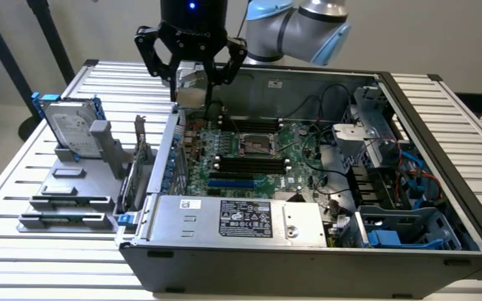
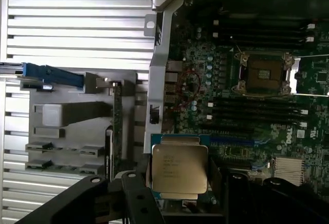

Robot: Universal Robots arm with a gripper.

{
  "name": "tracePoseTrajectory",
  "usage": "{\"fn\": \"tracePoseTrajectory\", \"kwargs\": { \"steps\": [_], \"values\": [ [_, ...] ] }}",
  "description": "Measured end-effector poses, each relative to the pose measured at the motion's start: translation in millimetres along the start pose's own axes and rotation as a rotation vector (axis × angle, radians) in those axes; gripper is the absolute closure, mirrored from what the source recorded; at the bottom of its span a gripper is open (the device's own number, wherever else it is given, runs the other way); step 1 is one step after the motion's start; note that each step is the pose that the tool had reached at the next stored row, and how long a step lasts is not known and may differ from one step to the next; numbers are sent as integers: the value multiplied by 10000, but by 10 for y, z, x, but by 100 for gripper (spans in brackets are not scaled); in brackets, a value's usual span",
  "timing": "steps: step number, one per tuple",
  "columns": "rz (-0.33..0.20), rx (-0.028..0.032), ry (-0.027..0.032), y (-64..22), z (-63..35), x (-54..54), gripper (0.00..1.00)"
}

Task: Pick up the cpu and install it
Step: 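Pick up the cpu and move it towards the insertion slot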

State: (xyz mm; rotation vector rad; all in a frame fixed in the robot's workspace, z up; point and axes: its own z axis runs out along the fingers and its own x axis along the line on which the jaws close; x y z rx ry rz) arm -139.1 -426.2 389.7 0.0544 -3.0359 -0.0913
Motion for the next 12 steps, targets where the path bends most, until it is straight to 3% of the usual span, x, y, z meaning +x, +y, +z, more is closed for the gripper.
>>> {"fn": "tracePoseTrajectory", "kwargs": {
  "steps": [12],
  "values": [
    [-1,0,-25,166,84,-563,45]
  ]
}}
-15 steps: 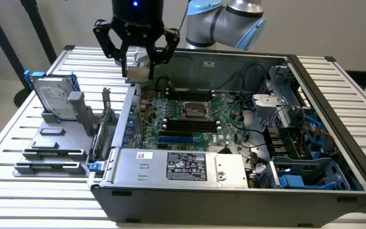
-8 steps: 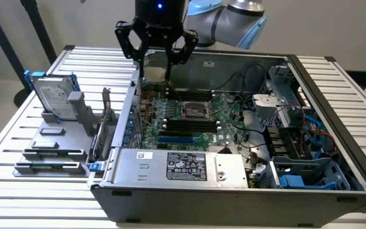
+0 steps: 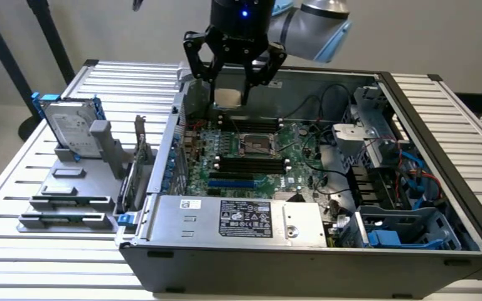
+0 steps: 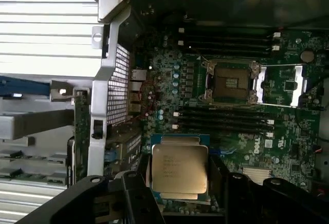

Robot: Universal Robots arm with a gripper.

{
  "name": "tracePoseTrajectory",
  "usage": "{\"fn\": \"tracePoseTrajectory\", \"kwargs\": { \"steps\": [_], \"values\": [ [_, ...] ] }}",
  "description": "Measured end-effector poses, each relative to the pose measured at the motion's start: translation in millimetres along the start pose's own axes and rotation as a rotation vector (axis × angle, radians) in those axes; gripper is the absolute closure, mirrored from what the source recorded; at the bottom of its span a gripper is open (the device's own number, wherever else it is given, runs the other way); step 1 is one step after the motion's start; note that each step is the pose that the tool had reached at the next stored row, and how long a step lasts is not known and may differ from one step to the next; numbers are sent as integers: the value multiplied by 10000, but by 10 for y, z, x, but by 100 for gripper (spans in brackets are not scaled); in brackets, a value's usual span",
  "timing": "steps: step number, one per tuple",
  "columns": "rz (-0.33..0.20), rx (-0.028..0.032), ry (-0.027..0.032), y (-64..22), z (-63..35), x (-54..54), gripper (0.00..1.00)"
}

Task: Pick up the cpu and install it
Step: 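Pick up the cpu and move it towards the insertion slot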

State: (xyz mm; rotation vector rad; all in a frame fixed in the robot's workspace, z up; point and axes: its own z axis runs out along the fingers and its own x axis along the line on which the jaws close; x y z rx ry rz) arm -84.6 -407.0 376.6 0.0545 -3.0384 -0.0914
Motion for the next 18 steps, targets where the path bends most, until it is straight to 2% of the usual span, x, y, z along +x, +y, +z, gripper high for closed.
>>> {"fn": "tracePoseTrajectory", "kwargs": {
  "steps": [8,14,18],
  "values": [
    [-1,0,-1,116,92,-339,45],
    [2,0,-2,177,187,-507,45],
    [32,-9,-5,196,234,-565,45]
  ]
}}
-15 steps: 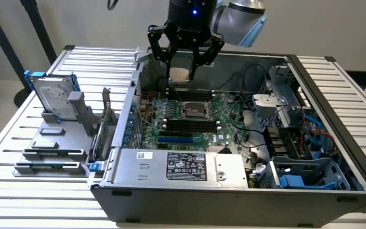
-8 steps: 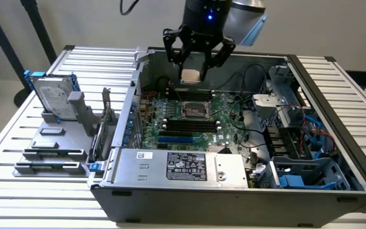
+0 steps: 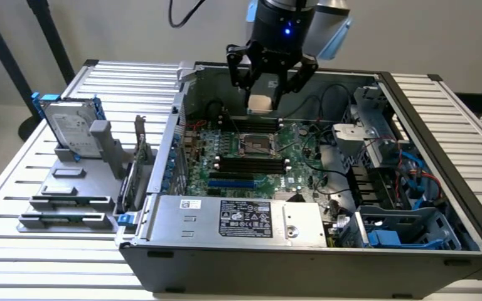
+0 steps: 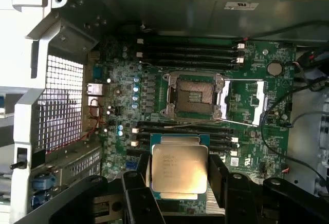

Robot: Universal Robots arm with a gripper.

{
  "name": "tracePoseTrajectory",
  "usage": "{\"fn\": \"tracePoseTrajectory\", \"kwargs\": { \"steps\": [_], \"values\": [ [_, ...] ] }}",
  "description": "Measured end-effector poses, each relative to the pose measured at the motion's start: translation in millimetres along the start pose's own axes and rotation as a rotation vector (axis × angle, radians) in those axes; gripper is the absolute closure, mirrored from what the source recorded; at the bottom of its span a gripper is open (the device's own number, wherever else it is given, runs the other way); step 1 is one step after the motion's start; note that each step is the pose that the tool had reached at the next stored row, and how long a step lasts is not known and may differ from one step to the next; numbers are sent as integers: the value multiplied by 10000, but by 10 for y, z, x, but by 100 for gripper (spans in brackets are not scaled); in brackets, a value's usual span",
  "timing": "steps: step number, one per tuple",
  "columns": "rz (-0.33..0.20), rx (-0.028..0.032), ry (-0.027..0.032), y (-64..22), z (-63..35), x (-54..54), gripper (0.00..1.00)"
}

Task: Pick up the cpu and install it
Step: 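Pick up the cpu and move it towards the insertion slot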

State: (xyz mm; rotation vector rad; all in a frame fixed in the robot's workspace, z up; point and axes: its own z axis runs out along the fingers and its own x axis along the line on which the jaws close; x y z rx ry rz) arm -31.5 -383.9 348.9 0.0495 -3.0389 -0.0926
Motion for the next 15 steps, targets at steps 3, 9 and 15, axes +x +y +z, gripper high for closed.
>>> {"fn": "tracePoseTrajectory", "kwargs": {
  "steps": [3,9,15],
  "values": [
    [34,-10,-20,17,13,-10,45],
    [52,-14,-209,86,38,-15,45],
    [82,-15,-299,124,124,-23,45]
  ]
}}
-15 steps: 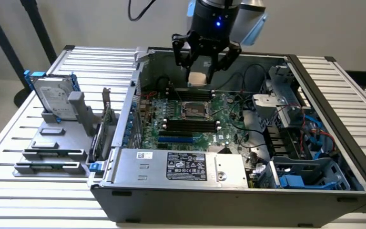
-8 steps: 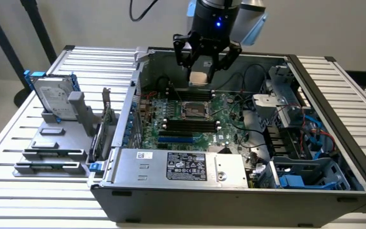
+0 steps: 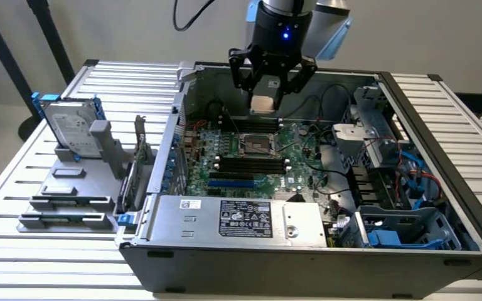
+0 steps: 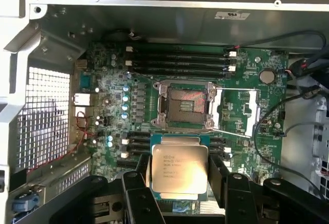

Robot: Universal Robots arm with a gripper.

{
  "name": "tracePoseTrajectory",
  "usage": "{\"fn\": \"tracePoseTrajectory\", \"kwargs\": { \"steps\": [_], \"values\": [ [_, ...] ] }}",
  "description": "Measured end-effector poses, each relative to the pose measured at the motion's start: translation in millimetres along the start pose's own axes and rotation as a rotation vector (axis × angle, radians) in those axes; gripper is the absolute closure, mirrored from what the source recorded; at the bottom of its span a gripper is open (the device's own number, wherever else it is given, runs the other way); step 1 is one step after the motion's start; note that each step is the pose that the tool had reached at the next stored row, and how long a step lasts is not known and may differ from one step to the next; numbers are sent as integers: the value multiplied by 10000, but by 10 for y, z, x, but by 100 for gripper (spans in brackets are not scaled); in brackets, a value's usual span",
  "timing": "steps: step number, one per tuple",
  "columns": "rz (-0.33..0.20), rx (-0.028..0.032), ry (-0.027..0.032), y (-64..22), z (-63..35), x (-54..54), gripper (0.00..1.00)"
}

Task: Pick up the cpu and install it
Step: 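Pick up the cpu and move it towards the insertion slot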

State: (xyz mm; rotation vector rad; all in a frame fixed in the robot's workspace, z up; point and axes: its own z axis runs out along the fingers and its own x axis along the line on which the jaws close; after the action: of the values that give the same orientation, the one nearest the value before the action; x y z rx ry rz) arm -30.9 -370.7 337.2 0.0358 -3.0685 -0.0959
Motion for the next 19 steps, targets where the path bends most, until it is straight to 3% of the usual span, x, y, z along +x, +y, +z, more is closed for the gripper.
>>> {"fn": "tracePoseTrajectory", "kwargs": {
  "steps": [5,11,19],
  "values": [
    [39,-2,-28,55,87,-7,45],
    [45,4,-78,203,175,-16,45],
    [141,49,-167,243,290,-26,45]
  ]
}}
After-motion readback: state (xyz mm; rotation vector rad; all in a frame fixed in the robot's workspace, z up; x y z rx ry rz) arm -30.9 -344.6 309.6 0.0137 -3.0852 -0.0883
